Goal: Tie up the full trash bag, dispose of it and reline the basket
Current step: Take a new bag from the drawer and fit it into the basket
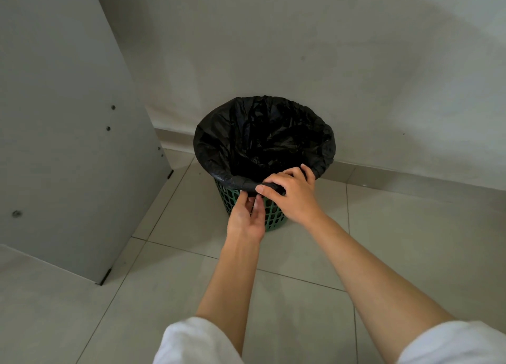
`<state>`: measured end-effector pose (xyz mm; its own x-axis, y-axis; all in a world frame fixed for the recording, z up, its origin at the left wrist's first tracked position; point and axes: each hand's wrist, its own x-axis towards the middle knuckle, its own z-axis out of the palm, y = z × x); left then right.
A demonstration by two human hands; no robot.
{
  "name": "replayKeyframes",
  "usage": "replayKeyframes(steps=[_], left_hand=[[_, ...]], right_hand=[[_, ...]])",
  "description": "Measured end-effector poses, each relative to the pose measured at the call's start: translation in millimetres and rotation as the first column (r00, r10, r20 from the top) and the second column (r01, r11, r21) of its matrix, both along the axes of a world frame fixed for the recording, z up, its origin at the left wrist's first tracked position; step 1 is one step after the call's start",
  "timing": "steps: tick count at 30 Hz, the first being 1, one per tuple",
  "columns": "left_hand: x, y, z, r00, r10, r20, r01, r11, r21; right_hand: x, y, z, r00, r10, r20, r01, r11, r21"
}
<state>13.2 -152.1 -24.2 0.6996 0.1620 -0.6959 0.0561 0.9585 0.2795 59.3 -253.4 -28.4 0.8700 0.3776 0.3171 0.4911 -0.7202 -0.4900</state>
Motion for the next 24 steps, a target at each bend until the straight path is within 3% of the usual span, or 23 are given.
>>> replayKeyframes(steps=[6, 11, 14, 16, 18, 21, 24], left_hand=[[-2.1, -2.6, -8.3, 0.999, -0.021, -0.04, 0.024, 0.997, 0.075], [-4.1, -12.9, -7.7, 0.991, 0.132, 0.035, -0.135, 0.985, 0.104], [-9.6, -19.6, -2.8, 0.997, 0.073, 0.029, -0.078, 0.95, 0.301], [-10.4, -19.1, -3.5, 0.998, 0.026, -0.064, 0.014, 0.833, 0.554], [-8.3, -15.6, -4.4, 0.985, 0.029, -0.173, 0.115, 0.637, 0.762], [-8.8, -8.5, -5.5, 0.978, 0.035, -0.205, 0.175, 0.388, 0.905], [-12.0, 1.5, -10.6, 0.98, 0.0, -0.198, 0.194, 0.208, 0.959]], right_hand=[[0.1, -0.4, -0.6, 1.0, -0.001, 0.014, 0.001, 1.0, -0.017], [-0.3, -1.1, 0.1, 1.0, 0.002, -0.001, -0.002, 1.0, -0.014], [0.6, -0.9, 0.9, 1.0, 0.001, -0.014, -0.001, 1.0, -0.015], [0.1, -1.3, 0.8, 1.0, 0.002, -0.017, -0.002, 1.0, -0.015], [-0.3, -1.3, 0.9, 1.0, 0.0, -0.02, 0.0, 1.0, -0.015], [-0.1, -0.7, 2.0, 1.0, 0.0, -0.028, 0.0, 1.0, -0.021], [-0.1, -1.2, 1.2, 1.0, 0.002, -0.029, -0.003, 1.0, -0.028]])
